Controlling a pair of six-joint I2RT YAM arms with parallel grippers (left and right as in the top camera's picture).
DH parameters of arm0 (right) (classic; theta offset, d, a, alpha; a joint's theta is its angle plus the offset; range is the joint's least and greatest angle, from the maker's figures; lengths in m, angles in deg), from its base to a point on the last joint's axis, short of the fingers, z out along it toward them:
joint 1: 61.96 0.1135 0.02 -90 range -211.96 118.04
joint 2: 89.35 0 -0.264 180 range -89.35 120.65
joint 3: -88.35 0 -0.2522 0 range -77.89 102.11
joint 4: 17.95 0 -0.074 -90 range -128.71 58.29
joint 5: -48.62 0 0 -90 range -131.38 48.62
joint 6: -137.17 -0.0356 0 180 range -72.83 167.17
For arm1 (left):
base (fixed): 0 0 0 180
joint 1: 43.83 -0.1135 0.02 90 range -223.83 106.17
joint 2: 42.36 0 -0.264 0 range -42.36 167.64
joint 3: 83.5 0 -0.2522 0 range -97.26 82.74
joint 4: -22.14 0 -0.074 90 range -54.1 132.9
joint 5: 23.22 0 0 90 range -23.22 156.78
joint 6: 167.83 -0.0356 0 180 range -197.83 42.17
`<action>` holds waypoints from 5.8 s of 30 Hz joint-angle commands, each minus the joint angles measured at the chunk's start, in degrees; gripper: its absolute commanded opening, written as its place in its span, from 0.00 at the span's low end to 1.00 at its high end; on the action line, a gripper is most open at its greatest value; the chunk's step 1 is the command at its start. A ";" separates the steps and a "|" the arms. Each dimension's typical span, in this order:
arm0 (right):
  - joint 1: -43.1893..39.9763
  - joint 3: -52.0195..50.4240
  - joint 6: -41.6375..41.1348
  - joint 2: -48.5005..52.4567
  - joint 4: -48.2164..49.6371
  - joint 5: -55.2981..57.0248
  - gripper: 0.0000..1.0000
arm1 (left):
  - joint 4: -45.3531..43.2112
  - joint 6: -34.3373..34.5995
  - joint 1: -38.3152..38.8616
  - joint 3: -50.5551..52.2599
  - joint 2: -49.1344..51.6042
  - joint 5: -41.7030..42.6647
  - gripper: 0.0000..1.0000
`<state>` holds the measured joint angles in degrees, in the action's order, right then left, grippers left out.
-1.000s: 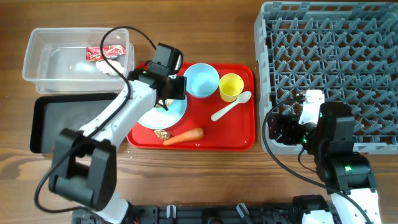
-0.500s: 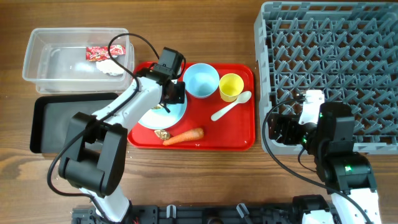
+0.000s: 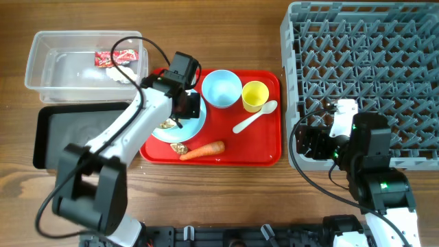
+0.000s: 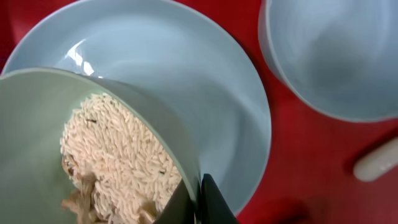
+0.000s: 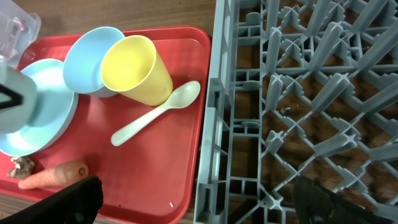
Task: Sort waste into correct bins and load items into the dishwasher rack
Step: 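Grasp the rim of the green bowl of food with the left gripper, then tip the green bowl with the left gripper to empty food onto the black tray, then set the empty green bowl back on the blue plate with the left gripper, then grasp the yellow cup with the left gripper while the right arm approaches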
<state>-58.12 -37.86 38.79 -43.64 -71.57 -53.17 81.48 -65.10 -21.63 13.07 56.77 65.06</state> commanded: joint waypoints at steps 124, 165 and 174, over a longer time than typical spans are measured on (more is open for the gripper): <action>0.11 1.55 -1.20 0.09 -1.36 -0.79 1.00 | -9.03 3.34 2.10 6.34 -0.50 8.70 0.12; 0.11 1.55 -1.20 0.11 -1.64 -0.63 1.00 | -27.76 6.29 11.93 -4.28 9.60 12.57 0.04; 0.11 1.55 -3.13 5.49 1.07 4.76 1.00 | -25.40 17.92 1.60 -4.28 3.39 43.63 0.04</action>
<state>-58.12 -37.86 36.78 -41.19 -72.11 -49.06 56.65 -51.79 -15.03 9.27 63.29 86.57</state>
